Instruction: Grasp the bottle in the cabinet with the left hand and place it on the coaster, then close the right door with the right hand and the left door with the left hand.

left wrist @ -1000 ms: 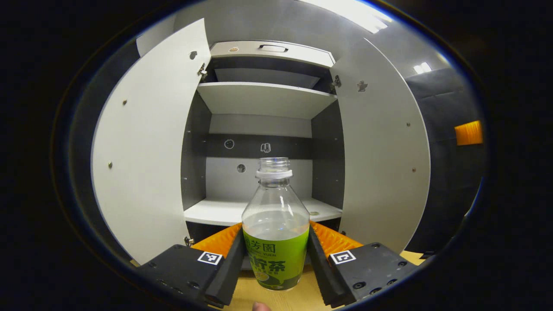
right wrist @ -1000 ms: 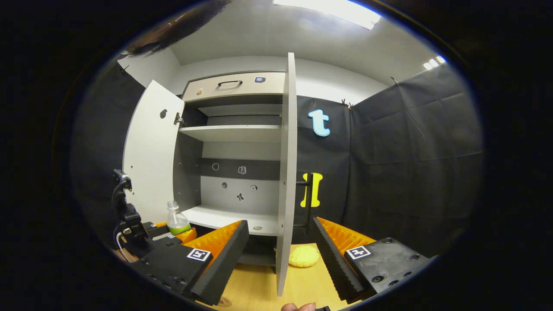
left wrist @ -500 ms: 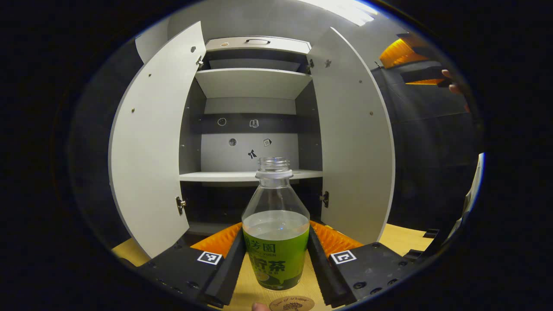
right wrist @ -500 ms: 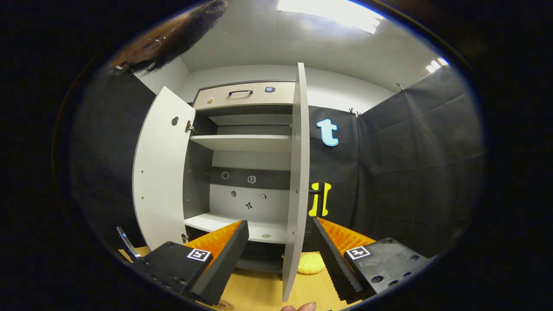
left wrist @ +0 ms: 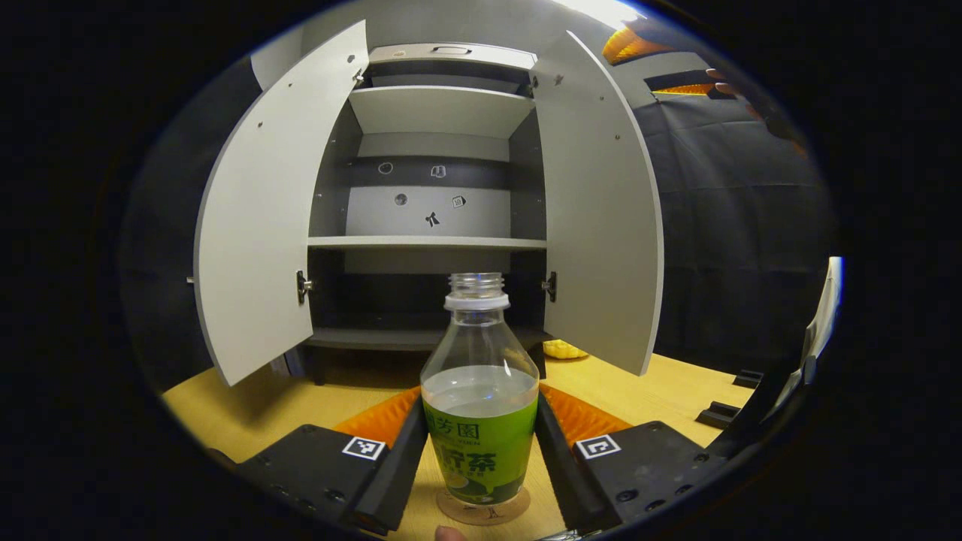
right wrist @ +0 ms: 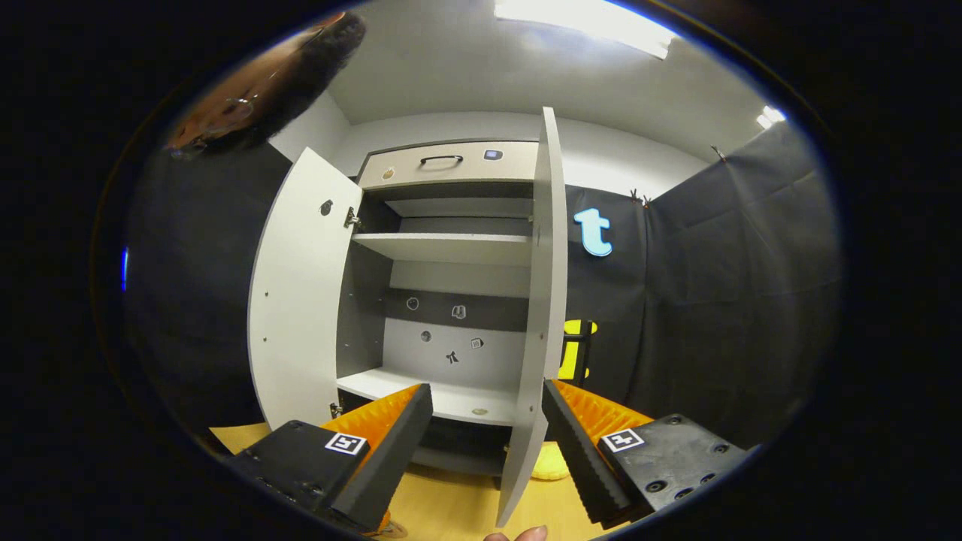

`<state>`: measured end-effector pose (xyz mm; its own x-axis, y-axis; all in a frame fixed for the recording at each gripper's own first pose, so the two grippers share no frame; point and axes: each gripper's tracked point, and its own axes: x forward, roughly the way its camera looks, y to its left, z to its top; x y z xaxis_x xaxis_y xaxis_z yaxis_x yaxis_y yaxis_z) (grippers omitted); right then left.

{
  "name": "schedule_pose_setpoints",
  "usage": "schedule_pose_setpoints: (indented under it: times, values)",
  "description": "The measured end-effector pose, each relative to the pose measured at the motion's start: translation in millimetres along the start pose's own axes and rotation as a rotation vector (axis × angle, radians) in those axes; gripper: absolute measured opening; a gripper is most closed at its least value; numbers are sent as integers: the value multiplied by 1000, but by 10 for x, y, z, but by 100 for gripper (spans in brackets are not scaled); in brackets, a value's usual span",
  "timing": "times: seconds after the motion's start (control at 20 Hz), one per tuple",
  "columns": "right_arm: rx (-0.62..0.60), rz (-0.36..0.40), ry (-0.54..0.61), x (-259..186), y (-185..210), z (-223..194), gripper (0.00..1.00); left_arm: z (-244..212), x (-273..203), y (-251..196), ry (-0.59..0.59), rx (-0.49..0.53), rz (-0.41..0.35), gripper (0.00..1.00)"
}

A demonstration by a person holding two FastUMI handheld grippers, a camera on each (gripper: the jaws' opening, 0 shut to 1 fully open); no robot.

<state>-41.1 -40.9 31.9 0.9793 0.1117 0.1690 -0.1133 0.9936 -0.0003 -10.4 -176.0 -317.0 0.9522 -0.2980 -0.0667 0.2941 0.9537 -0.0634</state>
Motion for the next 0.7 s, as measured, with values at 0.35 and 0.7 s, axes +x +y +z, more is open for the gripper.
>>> schedule_pose_setpoints:
  times: [0.35,0.7]
  values:
    - [-30,4,17,-24,37,-17,97,-255,50,6,-9,11,-17,78]
    - [-53,21,31,-43,63,-82,97,-407,90,18,51,-10,-34,96]
